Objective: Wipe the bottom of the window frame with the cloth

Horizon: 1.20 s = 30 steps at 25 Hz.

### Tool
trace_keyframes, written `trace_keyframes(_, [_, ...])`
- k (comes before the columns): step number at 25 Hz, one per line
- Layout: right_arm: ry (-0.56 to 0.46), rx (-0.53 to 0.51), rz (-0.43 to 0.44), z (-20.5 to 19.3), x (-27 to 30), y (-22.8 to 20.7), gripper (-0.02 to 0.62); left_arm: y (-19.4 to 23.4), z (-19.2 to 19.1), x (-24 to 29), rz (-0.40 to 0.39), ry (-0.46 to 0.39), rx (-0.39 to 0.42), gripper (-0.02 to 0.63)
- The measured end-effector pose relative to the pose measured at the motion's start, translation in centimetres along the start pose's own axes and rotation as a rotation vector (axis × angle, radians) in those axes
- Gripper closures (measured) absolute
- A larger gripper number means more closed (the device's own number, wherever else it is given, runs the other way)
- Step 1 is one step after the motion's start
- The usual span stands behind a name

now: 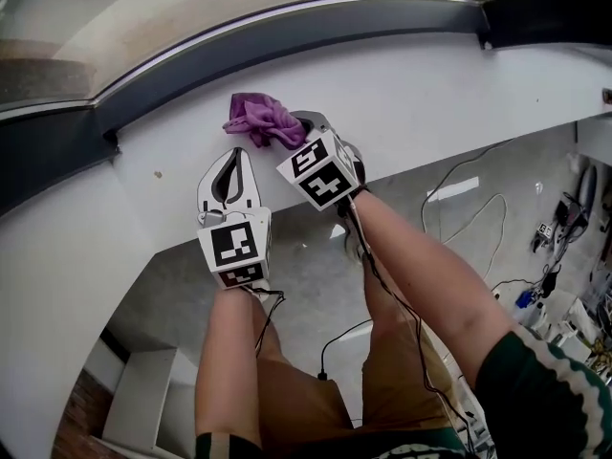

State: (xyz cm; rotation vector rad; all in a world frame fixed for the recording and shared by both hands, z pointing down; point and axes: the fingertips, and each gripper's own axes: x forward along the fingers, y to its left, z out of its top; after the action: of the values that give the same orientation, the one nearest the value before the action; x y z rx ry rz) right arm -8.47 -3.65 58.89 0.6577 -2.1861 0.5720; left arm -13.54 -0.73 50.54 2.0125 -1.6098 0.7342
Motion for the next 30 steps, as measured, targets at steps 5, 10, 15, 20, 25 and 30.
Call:
trace_keyframes(5, [-0.002, 0.028, -0.039, -2.3, -1.6, -4.1, 0.446, -3.8, 1.3, 2.5, -0.051, -0.005, 0.004, 0.597])
trace_keyframes(10, [0.002, 0.038, -0.064, -3.3, -3.6, -6.6, 0.446, -6.8, 2.4, 3.8, -0.075, -0.021, 0.027, 0.597])
trace_keyframes(15, [0.002, 0.056, -0.093, -5.4, -6.2, -10.9, 0.446, -11.6, 3.8, 6.2, -0.117, -0.018, 0.046, 0.598])
trace_keyframes(20, [-0.002, 0.076, -0.119, -6.5, -7.8, -13.6, 0.446, -14.1, 4.4, 7.6, -0.146, -0.014, 0.06, 0.597])
trace_keyframes(25, [-0.003, 0.101, -0.14, -8.0, -9.2, -16.5, 0.446, -17.2, 5.7, 9.5, -0.178, 0.01, 0.07, 0.597])
trace_keyframes(30, [-0.009, 0.115, -0.167, -8.3, -10.7, -17.9, 0.446, -18.4, 6.4, 9.7, -0.192, 0.009, 0.068, 0.597])
